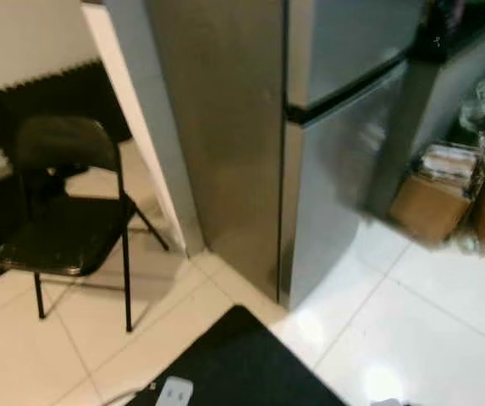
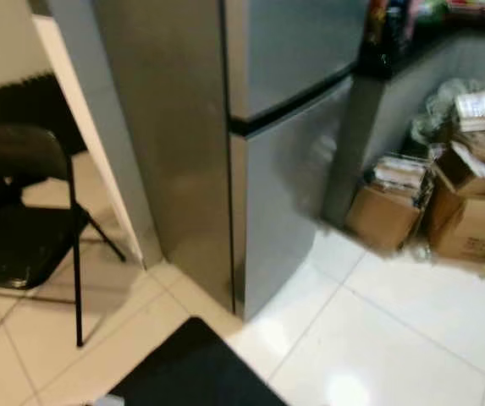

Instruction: Restocking fridge

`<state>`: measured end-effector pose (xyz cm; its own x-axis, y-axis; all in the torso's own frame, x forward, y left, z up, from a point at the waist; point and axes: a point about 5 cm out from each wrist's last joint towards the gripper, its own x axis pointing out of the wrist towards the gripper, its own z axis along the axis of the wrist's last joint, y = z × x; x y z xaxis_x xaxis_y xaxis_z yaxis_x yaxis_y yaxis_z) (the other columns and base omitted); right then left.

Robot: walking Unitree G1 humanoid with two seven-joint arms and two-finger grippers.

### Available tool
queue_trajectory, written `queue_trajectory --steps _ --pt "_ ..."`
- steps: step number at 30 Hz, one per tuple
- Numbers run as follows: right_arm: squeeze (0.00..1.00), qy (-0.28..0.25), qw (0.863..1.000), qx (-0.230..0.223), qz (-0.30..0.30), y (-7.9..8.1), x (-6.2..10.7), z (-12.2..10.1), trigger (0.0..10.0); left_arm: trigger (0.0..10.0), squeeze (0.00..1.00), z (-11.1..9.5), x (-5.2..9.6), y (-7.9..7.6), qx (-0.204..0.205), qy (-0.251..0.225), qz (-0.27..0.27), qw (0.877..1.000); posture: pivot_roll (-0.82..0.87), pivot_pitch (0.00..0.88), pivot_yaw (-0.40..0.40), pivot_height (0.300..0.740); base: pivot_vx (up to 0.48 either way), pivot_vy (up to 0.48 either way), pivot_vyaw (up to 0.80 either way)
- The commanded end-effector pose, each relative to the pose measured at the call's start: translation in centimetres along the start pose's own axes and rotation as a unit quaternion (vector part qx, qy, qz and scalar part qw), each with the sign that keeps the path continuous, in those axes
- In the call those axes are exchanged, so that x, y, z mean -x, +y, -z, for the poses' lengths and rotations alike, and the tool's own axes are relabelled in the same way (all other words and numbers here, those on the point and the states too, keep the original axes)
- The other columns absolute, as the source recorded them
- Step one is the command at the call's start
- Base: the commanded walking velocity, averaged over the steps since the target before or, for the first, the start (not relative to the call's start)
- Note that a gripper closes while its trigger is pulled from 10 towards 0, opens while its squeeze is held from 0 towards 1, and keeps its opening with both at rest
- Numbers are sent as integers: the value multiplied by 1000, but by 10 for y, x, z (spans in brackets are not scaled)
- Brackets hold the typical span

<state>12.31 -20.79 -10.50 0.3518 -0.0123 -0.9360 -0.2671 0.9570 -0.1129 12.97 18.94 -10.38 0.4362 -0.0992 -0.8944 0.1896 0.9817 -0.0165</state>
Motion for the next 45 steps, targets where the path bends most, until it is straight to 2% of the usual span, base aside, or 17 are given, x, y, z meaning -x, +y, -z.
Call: queue_trajectory --steps 1,10,26,34,45 --pt "0 5 1000 -3 0 0 0 4 10000 10000 0 -1 0 -1 -3 -1 7 1000 44 0 -8 738 0 0 0" --pt "0 5 1000 -4 0 1 0 5 10000 10000 0 -1 0 -2 -3 0 13 1000 43 0 -8 738 0 -365 0" --pt "0 4 1000 -5 -3 1 0 4 10000 10000 0 -4 -1 -2 12 -9 8 1000 42 0 -10 738 0 0 0" --pt "0 4 1000 -7 -5 2 0 4 10000 10000 0 -3 -1 -4 6 -7 16 1000 42 0 -11 738 0 -437 0" --pt "0 4 1000 -8 -7 3 0 3 10000 10000 0 -4 -1 -1 26 -12 2 1000 42 0 -9 738 0 0 0"
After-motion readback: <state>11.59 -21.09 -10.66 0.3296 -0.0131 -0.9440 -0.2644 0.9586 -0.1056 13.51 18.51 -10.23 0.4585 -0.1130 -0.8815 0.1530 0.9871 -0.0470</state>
